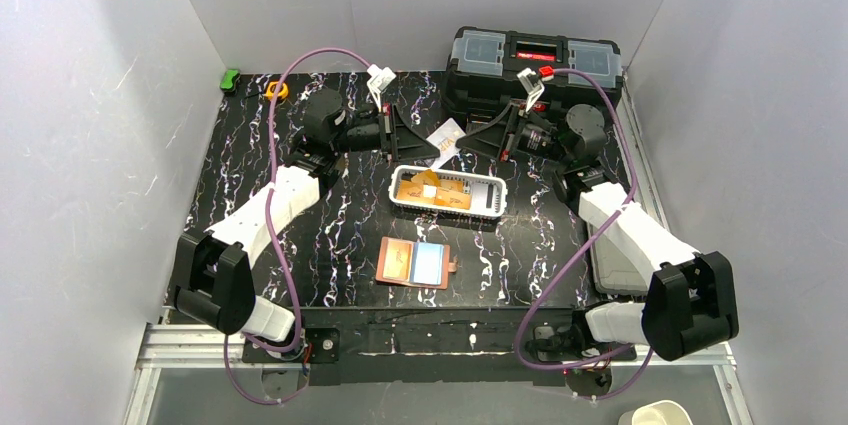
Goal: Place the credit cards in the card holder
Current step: Place the credit card at the center of the board.
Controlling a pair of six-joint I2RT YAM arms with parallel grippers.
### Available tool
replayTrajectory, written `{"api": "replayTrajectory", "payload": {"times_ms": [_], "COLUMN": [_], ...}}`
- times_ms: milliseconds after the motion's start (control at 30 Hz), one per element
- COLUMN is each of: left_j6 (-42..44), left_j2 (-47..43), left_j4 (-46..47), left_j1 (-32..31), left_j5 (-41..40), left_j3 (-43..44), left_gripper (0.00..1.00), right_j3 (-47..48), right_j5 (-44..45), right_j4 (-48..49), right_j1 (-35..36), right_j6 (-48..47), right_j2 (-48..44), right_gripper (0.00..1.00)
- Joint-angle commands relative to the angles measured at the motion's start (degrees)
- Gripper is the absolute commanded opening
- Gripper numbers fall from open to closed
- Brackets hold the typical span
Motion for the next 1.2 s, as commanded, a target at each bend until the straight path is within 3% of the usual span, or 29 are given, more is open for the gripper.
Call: {"api": "replayTrajectory", "payload": {"times_ms": [0,133,333,500,733,1167], "left_j6": [1.1,2.6,5.7,2.8,1.0,4.0], "left_j2": [-1.5,-1.7,-1.6,-0.9,-0.6,-0.4], "left_j4": [1.4,0.6,-2.4,1.5,4.4,2.2], "left_j1": [-0.4,-0.5,-0.5,-0.5,-0.4,-1.3], "left_j5": [1.8,2.0,3.2,8.1,10.9,14.6], "left_j3": [-0.7,-1.0,0.5,1.5,2.0,0.6], "left_gripper": [0.00,0.00,0.27,0.44,0.45,0.34], "right_j3": [3.2,3.5,3.6,3.2,4.6,7.9], "right_j5": [1.1,0.8,-2.3,-7.8,-11.5,-12.4], "right_j4": [4.6,5.1,5.1,-0.3,-5.2,-7.5], "right_j1": [1.4,2.0,2.1,2.5,3.1,5.4], "right_j6": [0.5,0.7,0.3,-4.3,-7.9,-9.9], "right_j2": [0.0,0.5,1.0,-0.1,0.1,1.7], "right_gripper": [0.22,0.14,0.08,0.08,0.14,0.13]}}
